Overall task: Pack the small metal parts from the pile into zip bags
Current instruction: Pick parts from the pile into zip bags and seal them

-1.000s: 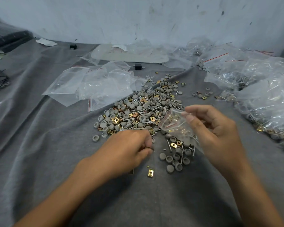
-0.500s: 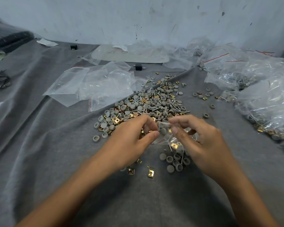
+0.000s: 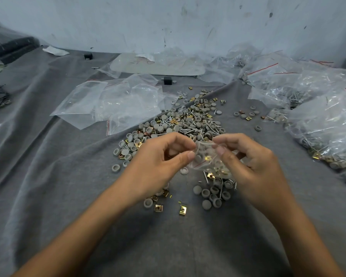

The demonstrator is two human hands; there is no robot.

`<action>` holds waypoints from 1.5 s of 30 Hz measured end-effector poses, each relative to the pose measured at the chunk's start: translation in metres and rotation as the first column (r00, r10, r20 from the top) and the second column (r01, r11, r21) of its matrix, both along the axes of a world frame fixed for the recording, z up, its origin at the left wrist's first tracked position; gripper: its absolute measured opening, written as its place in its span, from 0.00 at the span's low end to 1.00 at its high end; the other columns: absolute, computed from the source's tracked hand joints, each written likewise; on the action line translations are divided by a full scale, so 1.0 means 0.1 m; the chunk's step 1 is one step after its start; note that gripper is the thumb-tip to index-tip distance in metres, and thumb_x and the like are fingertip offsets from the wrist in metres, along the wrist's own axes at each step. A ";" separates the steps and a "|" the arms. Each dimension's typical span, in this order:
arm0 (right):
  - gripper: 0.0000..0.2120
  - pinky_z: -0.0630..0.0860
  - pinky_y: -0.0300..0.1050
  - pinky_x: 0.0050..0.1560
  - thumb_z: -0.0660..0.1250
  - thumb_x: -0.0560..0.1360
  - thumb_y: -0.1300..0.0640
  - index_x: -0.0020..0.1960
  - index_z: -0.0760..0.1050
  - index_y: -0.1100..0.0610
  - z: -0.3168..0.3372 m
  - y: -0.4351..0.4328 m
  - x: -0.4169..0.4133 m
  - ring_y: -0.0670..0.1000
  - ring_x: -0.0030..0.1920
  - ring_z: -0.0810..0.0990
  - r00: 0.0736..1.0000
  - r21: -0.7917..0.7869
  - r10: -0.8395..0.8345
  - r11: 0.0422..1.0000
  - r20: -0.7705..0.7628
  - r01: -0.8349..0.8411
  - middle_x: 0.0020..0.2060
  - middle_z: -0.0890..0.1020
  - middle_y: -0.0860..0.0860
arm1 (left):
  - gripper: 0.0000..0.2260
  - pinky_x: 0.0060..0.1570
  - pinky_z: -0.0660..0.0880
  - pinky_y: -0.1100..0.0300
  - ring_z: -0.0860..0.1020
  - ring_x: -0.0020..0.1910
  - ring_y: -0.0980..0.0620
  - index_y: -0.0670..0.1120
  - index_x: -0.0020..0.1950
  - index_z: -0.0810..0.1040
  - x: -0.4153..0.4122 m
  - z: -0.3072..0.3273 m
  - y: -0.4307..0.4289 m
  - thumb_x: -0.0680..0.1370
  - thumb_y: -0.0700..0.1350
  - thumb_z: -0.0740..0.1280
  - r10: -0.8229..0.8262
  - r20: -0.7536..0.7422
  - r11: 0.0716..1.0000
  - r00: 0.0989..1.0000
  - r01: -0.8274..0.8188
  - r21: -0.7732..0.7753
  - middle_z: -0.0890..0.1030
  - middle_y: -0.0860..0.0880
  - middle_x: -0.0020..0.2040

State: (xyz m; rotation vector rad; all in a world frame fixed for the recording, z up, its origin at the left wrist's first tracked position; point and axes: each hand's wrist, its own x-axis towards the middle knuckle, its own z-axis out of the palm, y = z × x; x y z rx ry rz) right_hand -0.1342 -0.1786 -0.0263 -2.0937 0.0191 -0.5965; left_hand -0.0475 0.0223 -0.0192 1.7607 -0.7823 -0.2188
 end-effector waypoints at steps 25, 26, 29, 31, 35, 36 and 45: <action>0.07 0.81 0.46 0.47 0.70 0.80 0.53 0.55 0.81 0.42 0.00 -0.04 0.01 0.46 0.46 0.83 0.998 0.056 -0.068 0.996 0.015 0.067 0.48 0.86 0.41 | 0.06 0.38 0.71 0.70 0.77 0.42 0.64 0.57 0.47 0.81 -0.03 0.07 0.36 0.73 0.55 0.74 -0.330 0.088 0.537 0.940 0.111 0.836 0.81 0.60 0.42; 0.07 0.81 0.45 0.47 0.70 0.80 0.53 0.55 0.81 0.43 0.00 -0.03 0.01 0.47 0.46 0.83 0.998 0.057 -0.067 0.996 0.015 0.066 0.48 0.86 0.41 | 0.06 0.39 0.72 0.70 0.77 0.42 0.64 0.56 0.47 0.81 -0.04 0.07 0.35 0.73 0.55 0.74 -0.334 0.080 0.539 0.939 0.121 0.833 0.81 0.59 0.42; 0.07 0.80 0.43 0.46 0.70 0.79 0.53 0.55 0.81 0.43 0.01 -0.03 0.01 0.47 0.45 0.83 0.998 0.059 -0.063 0.996 0.019 0.062 0.48 0.86 0.41 | 0.06 0.41 0.73 0.68 0.77 0.43 0.64 0.56 0.47 0.80 -0.05 0.09 0.31 0.75 0.54 0.74 -0.324 0.091 0.605 0.942 0.132 0.785 0.81 0.59 0.43; 0.07 0.80 0.41 0.45 0.70 0.79 0.53 0.54 0.81 0.43 0.01 -0.03 0.01 0.47 0.44 0.83 0.998 0.056 -0.062 0.997 0.022 0.060 0.48 0.86 0.41 | 0.06 0.40 0.72 0.68 0.77 0.43 0.66 0.58 0.48 0.79 -0.08 0.09 0.27 0.75 0.56 0.73 -0.315 0.078 0.654 0.946 0.156 0.740 0.80 0.62 0.43; 0.06 0.80 0.45 0.47 0.69 0.79 0.53 0.54 0.81 0.44 0.01 -0.04 0.00 0.47 0.45 0.83 0.998 0.058 -0.066 0.996 0.025 0.064 0.48 0.86 0.42 | 0.10 0.49 0.75 0.62 0.77 0.44 0.66 0.62 0.56 0.77 -0.16 0.03 0.17 0.76 0.56 0.72 -0.332 0.059 0.648 0.941 0.183 0.739 0.80 0.64 0.42; 0.06 0.81 0.46 0.48 0.69 0.79 0.53 0.55 0.81 0.44 0.01 -0.04 0.00 0.47 0.46 0.83 0.998 0.060 -0.065 0.996 0.027 0.063 0.48 0.86 0.42 | 0.12 0.49 0.74 0.62 0.75 0.43 0.65 0.61 0.59 0.77 -0.17 0.01 0.15 0.77 0.56 0.72 -0.354 0.093 0.629 0.931 0.164 0.760 0.79 0.63 0.41; 0.06 0.81 0.49 0.49 0.69 0.79 0.52 0.54 0.81 0.43 0.01 -0.04 0.01 0.47 0.47 0.84 0.998 0.056 -0.061 0.997 0.028 0.059 0.48 0.86 0.42 | 0.05 0.43 0.72 0.65 0.75 0.42 0.63 0.57 0.50 0.77 -0.19 -0.01 0.13 0.76 0.53 0.71 -0.384 0.195 0.646 0.902 0.112 0.755 0.78 0.62 0.39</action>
